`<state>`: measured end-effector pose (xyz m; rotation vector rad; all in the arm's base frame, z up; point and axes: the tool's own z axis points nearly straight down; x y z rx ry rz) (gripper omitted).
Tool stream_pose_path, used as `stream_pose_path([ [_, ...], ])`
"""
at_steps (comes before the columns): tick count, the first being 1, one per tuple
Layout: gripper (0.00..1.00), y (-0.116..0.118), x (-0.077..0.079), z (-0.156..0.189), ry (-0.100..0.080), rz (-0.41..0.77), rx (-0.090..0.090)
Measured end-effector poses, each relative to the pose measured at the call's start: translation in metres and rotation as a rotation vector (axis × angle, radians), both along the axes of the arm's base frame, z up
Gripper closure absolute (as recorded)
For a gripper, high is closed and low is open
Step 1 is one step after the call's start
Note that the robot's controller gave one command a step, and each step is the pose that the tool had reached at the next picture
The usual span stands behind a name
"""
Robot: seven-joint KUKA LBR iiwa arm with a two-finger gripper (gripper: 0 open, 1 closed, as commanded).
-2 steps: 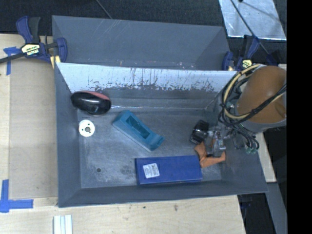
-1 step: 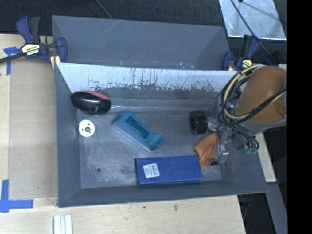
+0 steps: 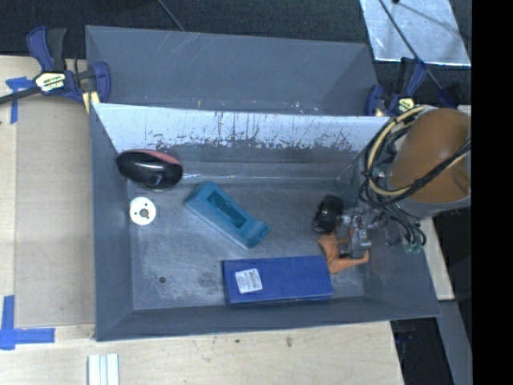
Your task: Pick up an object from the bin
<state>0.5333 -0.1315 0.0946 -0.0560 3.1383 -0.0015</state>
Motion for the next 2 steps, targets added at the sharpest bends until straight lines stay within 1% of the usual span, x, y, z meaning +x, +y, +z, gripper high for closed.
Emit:
stream_pose_path([
  [1, 1.00, 0.0000, 0.0000, 0.0000, 0.000, 0.000, 0.000],
  [2, 1.00, 0.0058, 0.0077, -0.0024, -0.002, 0.020, -0.001],
])
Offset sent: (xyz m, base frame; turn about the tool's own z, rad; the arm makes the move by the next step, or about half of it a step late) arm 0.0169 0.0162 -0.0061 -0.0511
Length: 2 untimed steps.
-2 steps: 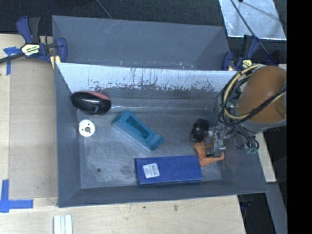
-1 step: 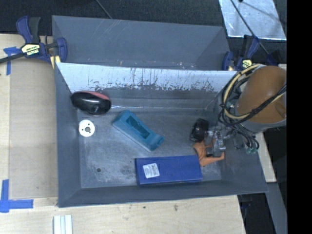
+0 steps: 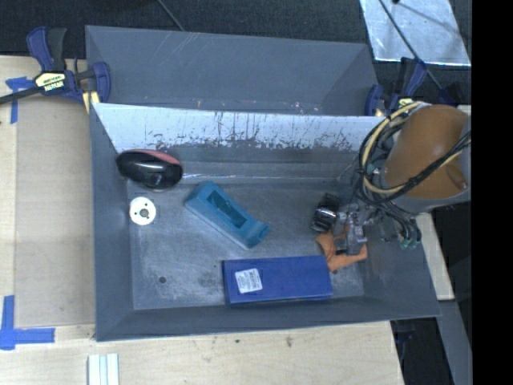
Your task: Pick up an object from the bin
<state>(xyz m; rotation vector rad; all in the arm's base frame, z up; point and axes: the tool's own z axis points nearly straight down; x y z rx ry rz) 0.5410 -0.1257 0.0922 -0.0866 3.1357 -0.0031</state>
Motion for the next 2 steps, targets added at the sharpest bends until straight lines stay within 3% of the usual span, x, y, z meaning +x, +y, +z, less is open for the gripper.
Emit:
stream_pose_path([
  [1, 1.00, 0.0021, 0.0230, -0.0115, -0.005, 0.021, -0.002],
  [2, 1.00, 0.0021, 0.0230, -0.0115, -0.005, 0.021, -0.002],
])
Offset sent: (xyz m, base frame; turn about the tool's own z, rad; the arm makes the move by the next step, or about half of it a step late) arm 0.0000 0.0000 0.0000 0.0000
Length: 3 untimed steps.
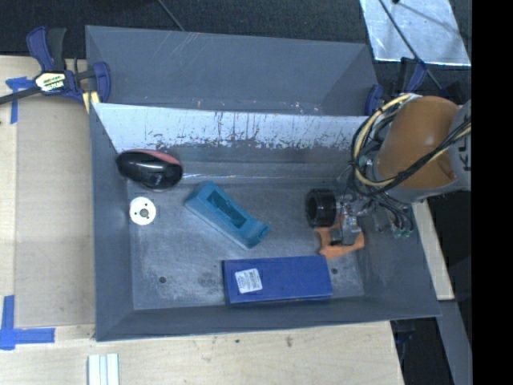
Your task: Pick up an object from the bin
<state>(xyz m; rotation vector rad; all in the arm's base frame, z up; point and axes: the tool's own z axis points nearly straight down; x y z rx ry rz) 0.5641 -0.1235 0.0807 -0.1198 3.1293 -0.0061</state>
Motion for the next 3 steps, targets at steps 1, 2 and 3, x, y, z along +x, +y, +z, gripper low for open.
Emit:
stream_pose_path([
  [1, 1.00, 0.002, 0.005, 0.107, 0.006, 0.010, 0.003],
  [2, 1.00, 0.002, 0.005, 0.107, 0.006, 0.010, 0.003],
  [3, 1.00, 0.006, -0.014, 0.245, 0.005, -0.045, 0.003],
])
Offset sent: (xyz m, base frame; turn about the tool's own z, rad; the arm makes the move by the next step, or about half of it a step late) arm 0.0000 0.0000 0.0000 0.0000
